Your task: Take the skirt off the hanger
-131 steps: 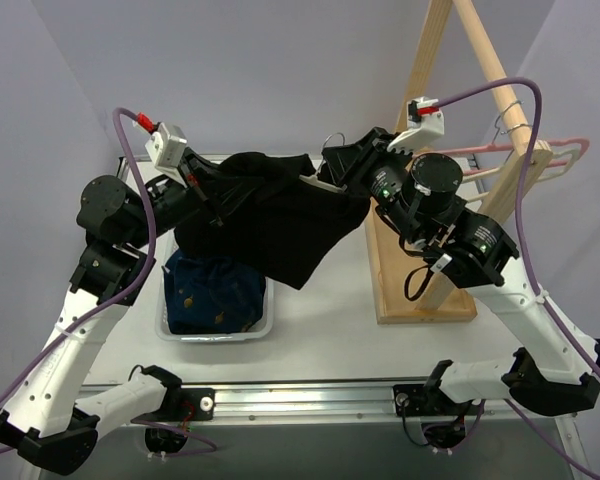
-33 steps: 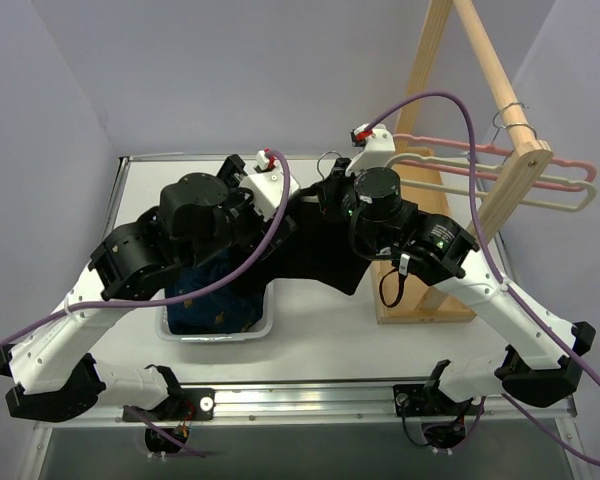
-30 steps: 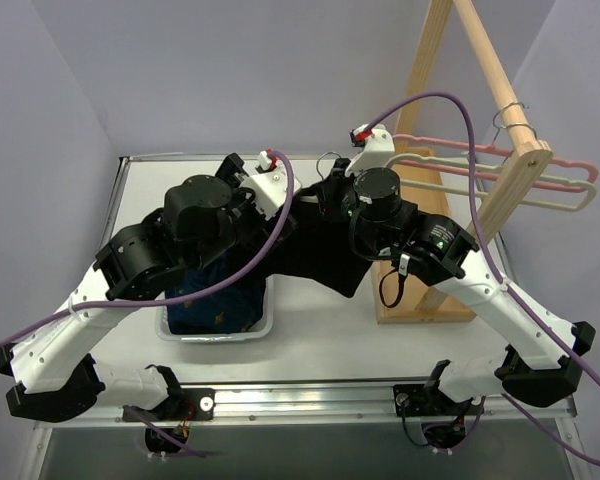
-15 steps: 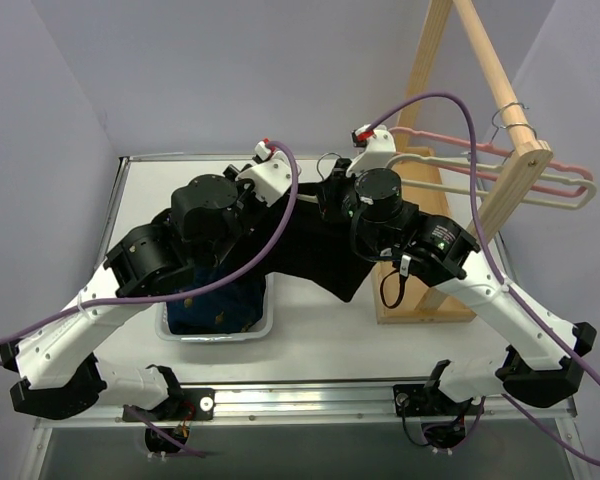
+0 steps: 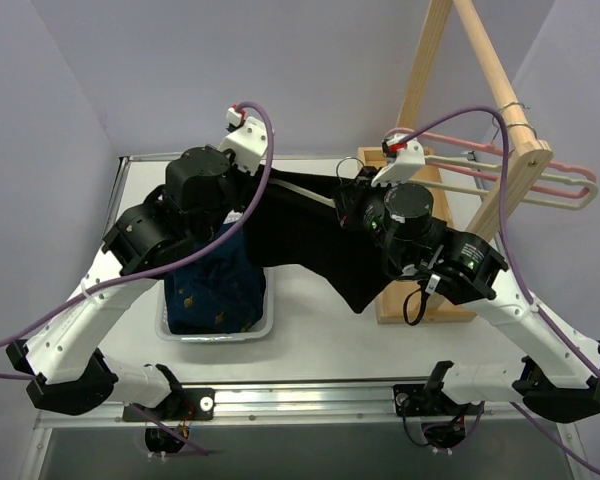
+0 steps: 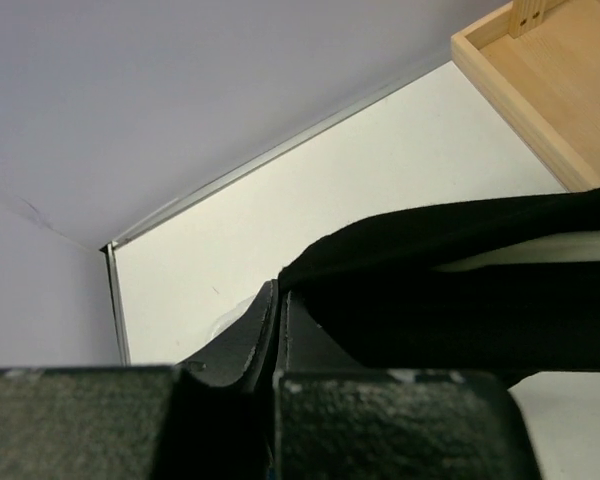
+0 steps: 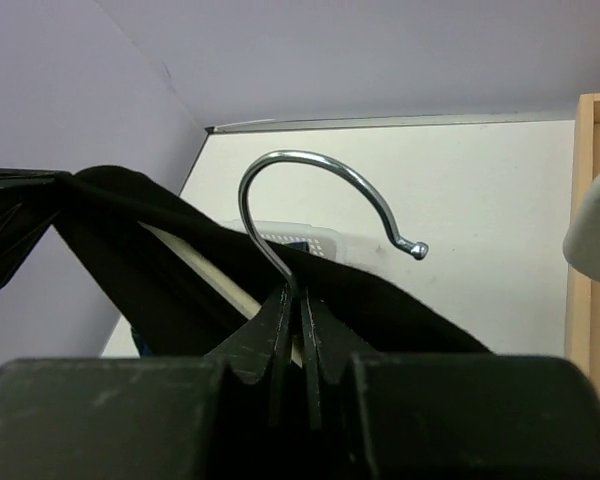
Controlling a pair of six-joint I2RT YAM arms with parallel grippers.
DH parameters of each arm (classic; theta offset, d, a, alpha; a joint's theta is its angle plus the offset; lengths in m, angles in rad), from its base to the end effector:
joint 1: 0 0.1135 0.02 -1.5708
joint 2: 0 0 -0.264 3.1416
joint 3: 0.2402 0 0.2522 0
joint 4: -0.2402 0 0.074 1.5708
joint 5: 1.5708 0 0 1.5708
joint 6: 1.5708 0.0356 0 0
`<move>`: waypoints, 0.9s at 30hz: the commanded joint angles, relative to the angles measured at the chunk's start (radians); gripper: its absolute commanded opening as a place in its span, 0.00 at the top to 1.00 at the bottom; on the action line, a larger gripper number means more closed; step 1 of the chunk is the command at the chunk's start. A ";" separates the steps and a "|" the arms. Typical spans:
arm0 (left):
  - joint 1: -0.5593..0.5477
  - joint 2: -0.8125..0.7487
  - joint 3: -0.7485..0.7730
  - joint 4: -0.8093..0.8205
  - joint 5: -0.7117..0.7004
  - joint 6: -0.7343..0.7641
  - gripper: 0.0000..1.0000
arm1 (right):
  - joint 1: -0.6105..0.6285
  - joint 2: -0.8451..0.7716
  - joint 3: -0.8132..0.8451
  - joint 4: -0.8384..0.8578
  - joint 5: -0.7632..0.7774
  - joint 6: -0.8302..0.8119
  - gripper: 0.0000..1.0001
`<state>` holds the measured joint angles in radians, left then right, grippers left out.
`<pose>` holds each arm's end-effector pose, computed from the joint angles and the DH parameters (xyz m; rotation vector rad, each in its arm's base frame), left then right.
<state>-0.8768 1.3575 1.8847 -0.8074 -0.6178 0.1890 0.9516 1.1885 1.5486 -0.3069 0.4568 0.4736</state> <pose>0.1723 -0.1749 0.5181 0.5267 1.7201 0.0815 0.1494 0.1826 0.5065 0.0023 1.5760 0.7862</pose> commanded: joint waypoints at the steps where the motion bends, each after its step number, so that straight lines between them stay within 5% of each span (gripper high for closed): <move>1: 0.087 -0.070 -0.036 -0.062 0.010 -0.039 0.98 | -0.005 -0.075 0.001 0.068 0.093 -0.026 1.00; 11: 0.216 0.057 0.106 -0.133 0.114 -0.048 0.98 | 0.075 -0.147 -0.047 0.132 -0.012 -0.115 1.00; 16: 0.320 0.057 0.050 -0.131 0.236 -0.080 0.98 | 0.078 -0.159 -0.041 0.106 -0.035 -0.125 1.00; 27: 0.332 0.147 0.200 -0.201 0.429 -0.106 0.98 | 0.085 -0.118 -0.029 0.163 -0.194 -0.164 1.00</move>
<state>-0.5865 1.4769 2.0228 -0.9573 -0.1665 0.0643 1.0302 1.1049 1.4746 -0.2264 0.3008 0.3378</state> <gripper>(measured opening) 0.037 0.010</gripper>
